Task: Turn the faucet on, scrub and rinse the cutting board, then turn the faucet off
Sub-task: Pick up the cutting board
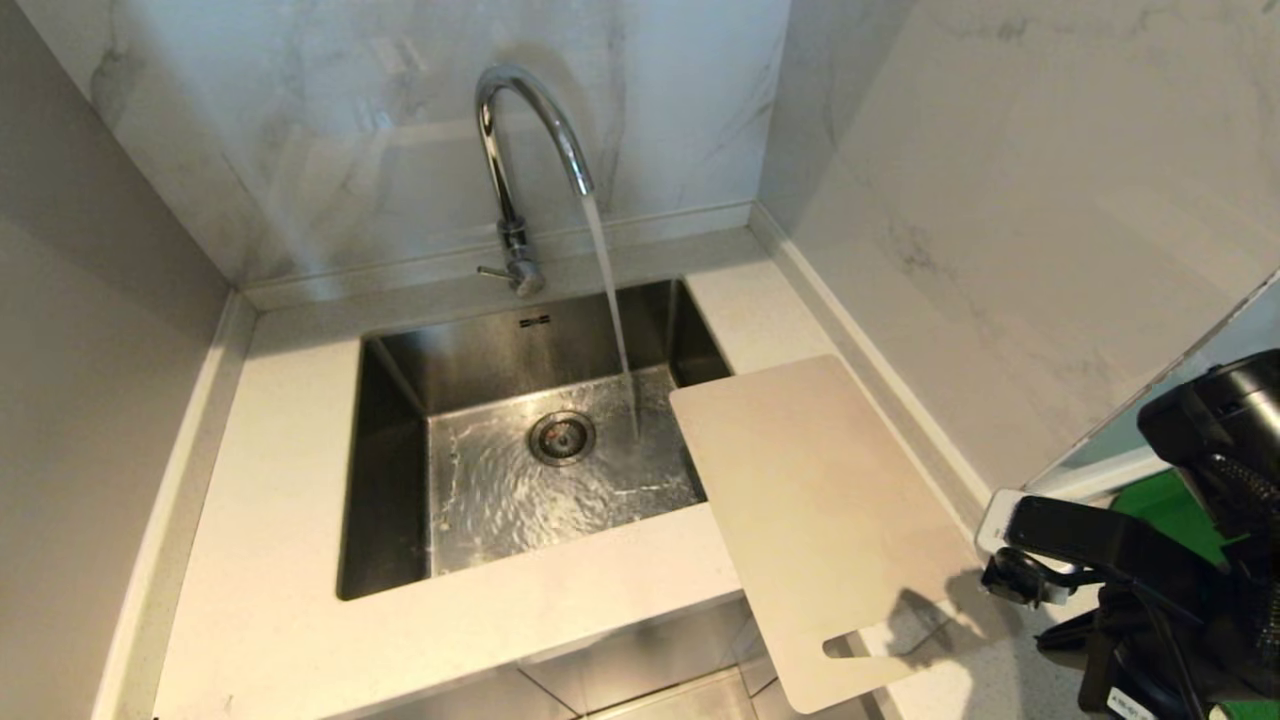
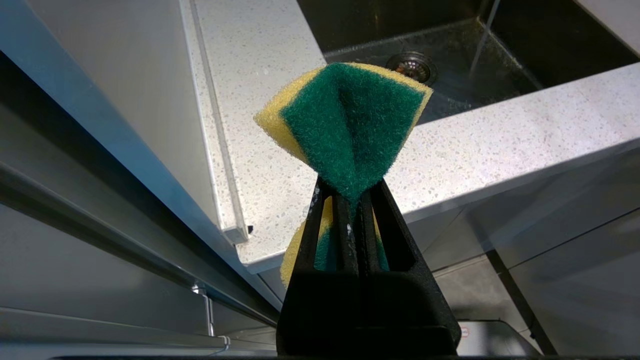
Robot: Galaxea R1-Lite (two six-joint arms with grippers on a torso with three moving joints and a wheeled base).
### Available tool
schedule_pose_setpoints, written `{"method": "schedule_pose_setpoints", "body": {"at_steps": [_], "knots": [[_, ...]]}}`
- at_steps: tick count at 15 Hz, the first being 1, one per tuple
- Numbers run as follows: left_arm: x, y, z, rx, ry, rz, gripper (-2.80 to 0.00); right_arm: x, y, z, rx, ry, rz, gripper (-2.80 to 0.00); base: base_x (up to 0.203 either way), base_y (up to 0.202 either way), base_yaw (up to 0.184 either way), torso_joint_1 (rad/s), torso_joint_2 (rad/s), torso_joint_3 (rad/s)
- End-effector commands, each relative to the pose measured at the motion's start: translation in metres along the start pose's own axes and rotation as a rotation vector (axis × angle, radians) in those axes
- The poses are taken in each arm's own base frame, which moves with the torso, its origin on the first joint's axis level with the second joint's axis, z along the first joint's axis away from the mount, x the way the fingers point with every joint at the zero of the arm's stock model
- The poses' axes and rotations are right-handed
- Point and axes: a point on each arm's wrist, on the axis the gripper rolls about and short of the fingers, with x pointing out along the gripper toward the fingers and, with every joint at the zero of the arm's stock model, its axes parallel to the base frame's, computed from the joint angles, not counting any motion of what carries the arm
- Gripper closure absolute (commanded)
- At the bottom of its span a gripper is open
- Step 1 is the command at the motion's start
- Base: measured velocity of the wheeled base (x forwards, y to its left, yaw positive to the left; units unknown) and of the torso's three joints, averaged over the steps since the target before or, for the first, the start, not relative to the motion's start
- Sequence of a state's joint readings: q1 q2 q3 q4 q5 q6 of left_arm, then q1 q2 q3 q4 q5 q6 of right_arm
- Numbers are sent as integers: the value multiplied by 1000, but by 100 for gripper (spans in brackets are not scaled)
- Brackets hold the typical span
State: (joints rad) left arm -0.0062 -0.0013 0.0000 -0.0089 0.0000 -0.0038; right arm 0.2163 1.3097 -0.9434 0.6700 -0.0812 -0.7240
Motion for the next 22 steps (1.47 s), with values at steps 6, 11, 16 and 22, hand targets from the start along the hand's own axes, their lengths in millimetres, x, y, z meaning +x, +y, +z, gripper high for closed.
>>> {"method": "schedule_pose_setpoints", "body": {"at_steps": [6, 11, 16, 22], "knots": [[0, 0, 0, -1, 2, 1, 0, -8, 8, 16, -94, -89, -110, 0, 0, 0, 0, 0, 0, 0], [0, 0, 0, -1, 3, 0, 0, -7, 16, 9, -110, -87, -97, 0, 0, 0, 0, 0, 0, 0], [0, 0, 0, -1, 1, 0, 0, 3, 17, 15, -122, -135, -67, -280, 0, 0, 0, 0, 0, 0], [0, 0, 0, -1, 2, 0, 0, 41, 21, 30, -196, -210, -23, -280, 0, 0, 0, 0, 0, 0]]}}
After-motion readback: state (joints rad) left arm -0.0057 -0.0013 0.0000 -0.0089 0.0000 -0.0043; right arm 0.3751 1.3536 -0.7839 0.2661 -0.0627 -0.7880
